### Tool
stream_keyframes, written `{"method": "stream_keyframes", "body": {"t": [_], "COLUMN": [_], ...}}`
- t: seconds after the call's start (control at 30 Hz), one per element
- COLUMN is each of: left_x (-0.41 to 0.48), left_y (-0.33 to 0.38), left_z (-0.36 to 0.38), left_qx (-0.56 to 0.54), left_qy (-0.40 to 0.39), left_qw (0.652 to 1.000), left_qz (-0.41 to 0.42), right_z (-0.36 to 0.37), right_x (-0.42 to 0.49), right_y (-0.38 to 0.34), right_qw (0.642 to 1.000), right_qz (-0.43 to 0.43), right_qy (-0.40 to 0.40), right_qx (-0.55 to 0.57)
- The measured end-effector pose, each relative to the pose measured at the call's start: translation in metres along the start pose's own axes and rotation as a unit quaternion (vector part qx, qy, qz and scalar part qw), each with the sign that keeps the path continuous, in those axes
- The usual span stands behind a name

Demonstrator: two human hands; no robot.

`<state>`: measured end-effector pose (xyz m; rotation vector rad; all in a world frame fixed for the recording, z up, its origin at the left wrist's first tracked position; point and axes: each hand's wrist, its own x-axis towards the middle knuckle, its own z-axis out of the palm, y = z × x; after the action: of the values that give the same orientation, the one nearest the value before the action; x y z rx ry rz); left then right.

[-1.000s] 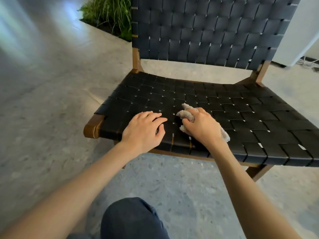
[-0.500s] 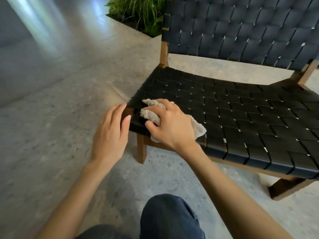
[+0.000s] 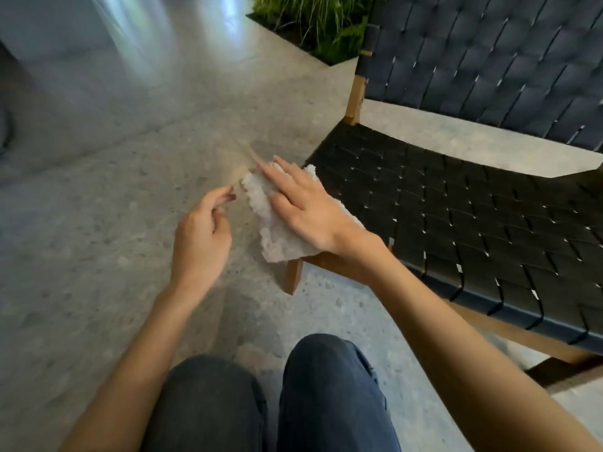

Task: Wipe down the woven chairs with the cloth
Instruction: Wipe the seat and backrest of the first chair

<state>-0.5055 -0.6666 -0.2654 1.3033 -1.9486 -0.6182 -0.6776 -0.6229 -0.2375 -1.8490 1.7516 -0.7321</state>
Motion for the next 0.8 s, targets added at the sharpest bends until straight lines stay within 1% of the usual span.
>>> {"method": "stream_keyframes", "body": {"t": [0.03, 0.07, 0.1, 0.13, 0.2, 0.23, 0.3, 0.37, 0.43, 0.5, 0.57, 0.6, 0.67, 0.73, 0.8], "left_x": [0.000, 0.000, 0.001, 0.003, 0.007, 0.009, 0.011, 0.011, 0.011, 0.010, 0.008, 0.006, 0.002, -0.003, -0.008], "left_y": [0.001, 0.003, 0.006, 0.008, 0.014, 0.016, 0.020, 0.021, 0.020, 0.017, 0.014, 0.012, 0.010, 0.014, 0.026], "left_z": [-0.003, -0.005, -0.006, -0.007, -0.008, -0.007, -0.004, -0.001, 0.001, 0.000, -0.002, -0.004, -0.005, -0.004, 0.003], "left_qx": [-0.006, -0.011, -0.012, -0.012, -0.015, -0.018, -0.018, -0.017, -0.031, -0.052, -0.067, -0.071, -0.072, -0.062, -0.041], "left_qy": [-0.005, -0.013, -0.023, -0.031, -0.033, -0.028, -0.014, 0.000, 0.007, 0.010, 0.012, 0.014, 0.016, 0.012, 0.004], "left_qw": [1.000, 1.000, 1.000, 0.999, 0.999, 0.999, 1.000, 1.000, 0.999, 0.999, 0.998, 0.997, 0.997, 0.998, 0.999], "left_qz": [-0.001, 0.000, 0.004, 0.011, 0.022, 0.024, 0.020, 0.011, 0.009, 0.008, 0.003, 0.000, -0.007, 0.000, 0.034], "right_z": [-0.007, -0.012, -0.012, -0.008, 0.009, 0.017, 0.029, 0.034, 0.032, 0.031, 0.033, 0.034, 0.033, 0.027, 0.020], "right_x": [-0.005, -0.010, -0.015, -0.017, -0.016, -0.013, -0.005, 0.002, 0.005, 0.005, 0.005, 0.004, -0.001, -0.012, -0.031], "right_y": [0.005, 0.010, 0.013, 0.015, 0.013, 0.010, 0.005, 0.007, 0.007, 0.005, 0.000, -0.001, 0.000, 0.006, 0.016], "right_qw": [0.999, 0.999, 1.000, 0.998, 0.974, 0.959, 0.937, 0.922, 0.919, 0.934, 0.953, 0.958, 0.958, 0.955, 0.949], "right_qz": [-0.013, -0.018, -0.020, -0.023, -0.034, -0.038, -0.048, -0.068, -0.092, -0.093, -0.048, -0.025, -0.009, -0.015, -0.034], "right_qy": [-0.003, -0.005, -0.003, 0.006, 0.036, 0.051, 0.072, 0.072, 0.069, 0.111, 0.169, 0.194, 0.229, 0.232, 0.214], "right_qx": [0.037, 0.044, 0.010, -0.062, -0.220, -0.275, -0.338, -0.374, -0.376, -0.326, -0.246, -0.211, -0.174, -0.182, -0.229]}}
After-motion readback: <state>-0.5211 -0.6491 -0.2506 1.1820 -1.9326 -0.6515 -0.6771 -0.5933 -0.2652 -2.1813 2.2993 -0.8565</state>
